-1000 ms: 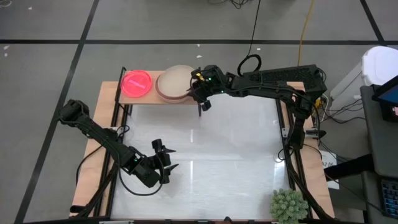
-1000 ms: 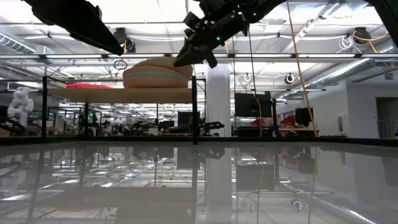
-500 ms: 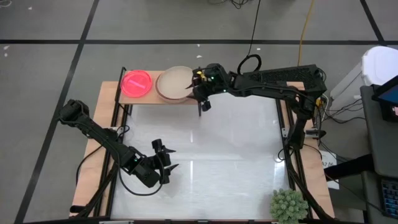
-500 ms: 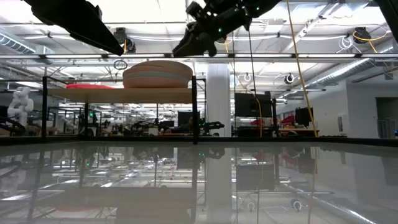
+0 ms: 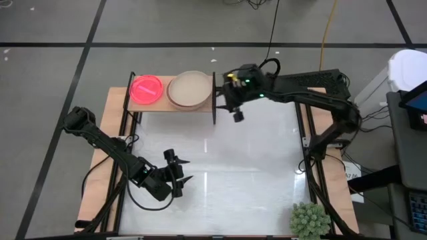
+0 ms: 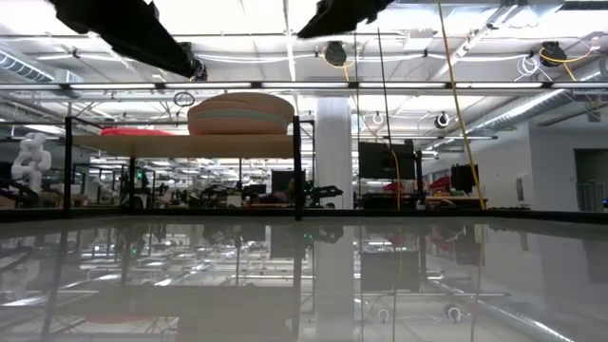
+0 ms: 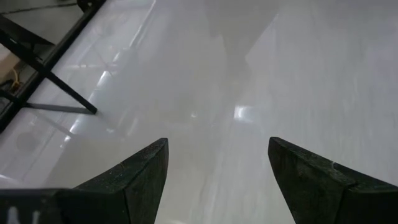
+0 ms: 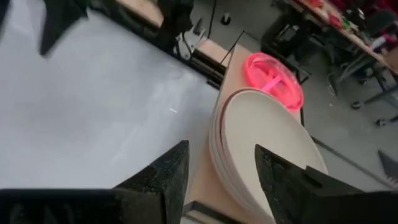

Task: Place and stack plates onto a shelf
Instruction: Stack the big light brown plate on top of the big light orange plates on the shelf

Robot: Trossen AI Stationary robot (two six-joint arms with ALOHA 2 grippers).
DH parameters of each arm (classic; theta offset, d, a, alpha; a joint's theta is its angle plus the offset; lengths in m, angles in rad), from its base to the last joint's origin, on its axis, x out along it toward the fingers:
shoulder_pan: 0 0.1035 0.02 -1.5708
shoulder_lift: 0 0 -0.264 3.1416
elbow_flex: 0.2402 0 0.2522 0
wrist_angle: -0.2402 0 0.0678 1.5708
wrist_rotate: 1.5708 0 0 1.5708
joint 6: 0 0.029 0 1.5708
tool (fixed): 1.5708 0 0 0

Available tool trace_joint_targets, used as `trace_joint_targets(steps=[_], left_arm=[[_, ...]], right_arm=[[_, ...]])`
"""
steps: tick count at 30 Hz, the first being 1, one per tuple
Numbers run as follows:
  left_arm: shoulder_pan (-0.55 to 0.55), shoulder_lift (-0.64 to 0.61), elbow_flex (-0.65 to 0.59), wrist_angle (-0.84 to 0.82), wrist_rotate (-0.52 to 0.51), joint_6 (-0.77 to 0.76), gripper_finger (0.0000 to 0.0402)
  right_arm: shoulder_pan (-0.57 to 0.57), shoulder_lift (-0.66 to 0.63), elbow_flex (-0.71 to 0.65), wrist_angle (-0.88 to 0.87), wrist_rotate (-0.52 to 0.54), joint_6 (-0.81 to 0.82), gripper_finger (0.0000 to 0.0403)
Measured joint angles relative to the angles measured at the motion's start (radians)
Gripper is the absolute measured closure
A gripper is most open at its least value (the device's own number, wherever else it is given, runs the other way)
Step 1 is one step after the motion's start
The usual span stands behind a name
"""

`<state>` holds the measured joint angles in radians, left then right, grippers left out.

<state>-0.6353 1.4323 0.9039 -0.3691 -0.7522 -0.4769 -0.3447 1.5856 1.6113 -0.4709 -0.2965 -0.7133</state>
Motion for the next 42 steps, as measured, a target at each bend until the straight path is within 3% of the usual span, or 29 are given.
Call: trace_joint_targets(steps=[4,7,12,17,22,31,42], left_arm=[[0.0,0.0,0.0,0.037,-0.019,0.032,0.0122],[0.0,0.0,0.0,0.061,-0.024,0.039,0.0122],[0.0,0.0,0.0,0.091,-0.026,0.019,0.0122],[-0.002,0.0,0.0,0.09,-0.028,0.0,0.0122],[-0.002,0.0,0.0,0.086,-0.035,0.0,0.0122],[-0.001,0.0,0.0,0.082,-0.037,0.003,0.0122],[-0.001,0.0,0.0,0.078,-0.037,0.006,0.0122]], right_arm=[[0.011,-0.106,-0.078,0.012,0.003,0.081,0.0236],[0.012,-0.176,-0.214,0.147,0.003,0.118,0.0242],[-0.022,-0.239,-0.506,0.546,0.007,0.169,0.0276],[-0.066,-0.172,-0.677,0.957,0.008,0.245,0.0337],[-0.125,-0.072,-0.647,1.021,0.01,0.299,0.0397],[-0.241,0.06,-0.588,1.02,-0.022,0.399,0.0401],[-0.228,0.143,-0.508,1.025,-0.053,0.404,0.0402]])
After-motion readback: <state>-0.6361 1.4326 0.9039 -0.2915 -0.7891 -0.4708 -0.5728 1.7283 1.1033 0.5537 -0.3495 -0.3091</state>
